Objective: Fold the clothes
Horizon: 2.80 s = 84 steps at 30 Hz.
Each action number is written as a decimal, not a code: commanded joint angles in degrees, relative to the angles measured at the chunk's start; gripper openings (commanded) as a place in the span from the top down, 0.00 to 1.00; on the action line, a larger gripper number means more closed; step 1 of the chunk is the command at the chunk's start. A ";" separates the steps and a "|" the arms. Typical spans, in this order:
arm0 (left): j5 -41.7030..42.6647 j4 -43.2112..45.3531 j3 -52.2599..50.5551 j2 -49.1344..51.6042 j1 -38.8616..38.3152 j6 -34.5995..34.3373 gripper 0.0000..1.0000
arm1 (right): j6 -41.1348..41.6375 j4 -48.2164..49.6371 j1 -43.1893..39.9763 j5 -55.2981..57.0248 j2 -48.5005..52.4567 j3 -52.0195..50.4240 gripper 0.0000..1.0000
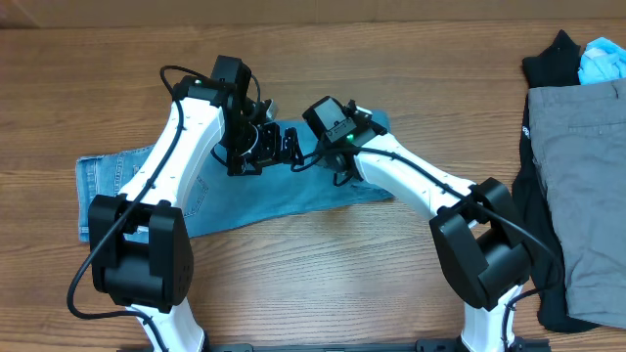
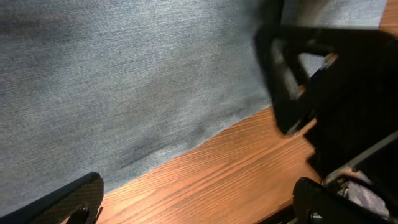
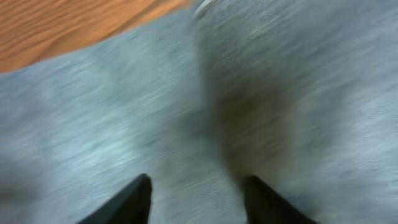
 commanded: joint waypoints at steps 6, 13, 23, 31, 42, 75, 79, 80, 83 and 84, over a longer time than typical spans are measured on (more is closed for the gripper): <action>-1.05 -0.17 0.15 -0.46 -0.07 1.55 0.00 | -5.29 -14.95 -1.40 1.86 -0.74 13.42 0.44; 0.66 2.29 0.15 -0.44 -0.87 1.49 0.00 | -12.57 -25.51 -9.07 5.29 -1.44 22.53 0.22; -2.60 4.46 0.15 -0.42 -3.80 -2.03 0.00 | -15.67 -22.38 -12.66 -1.73 -0.76 15.93 0.23; -4.04 0.90 0.15 -0.42 -0.79 -1.38 0.00 | -16.37 -21.62 -8.85 -0.15 0.22 15.32 0.20; -4.09 -0.37 0.15 -0.42 -0.31 0.46 0.00 | -16.35 -22.49 -6.93 2.93 6.80 15.32 0.19; -5.55 -7.32 0.15 -2.29 2.80 3.87 0.03 | -6.58 -18.88 0.68 -4.04 7.61 18.97 0.96; -5.57 -7.58 0.15 -2.29 2.99 3.82 0.03 | -3.76 -17.33 2.82 -4.48 7.61 18.34 0.96; -5.60 -7.63 0.17 -2.29 3.08 3.82 0.03 | -3.15 -16.83 3.37 -4.70 7.61 18.32 0.96; -5.60 -7.96 0.17 -2.34 3.63 3.85 0.02 | -2.56 -15.02 4.74 -5.14 7.63 18.32 0.95; -5.64 -8.11 0.15 -2.34 3.80 3.85 0.02 | -2.51 -14.56 5.11 -5.27 7.63 18.32 0.92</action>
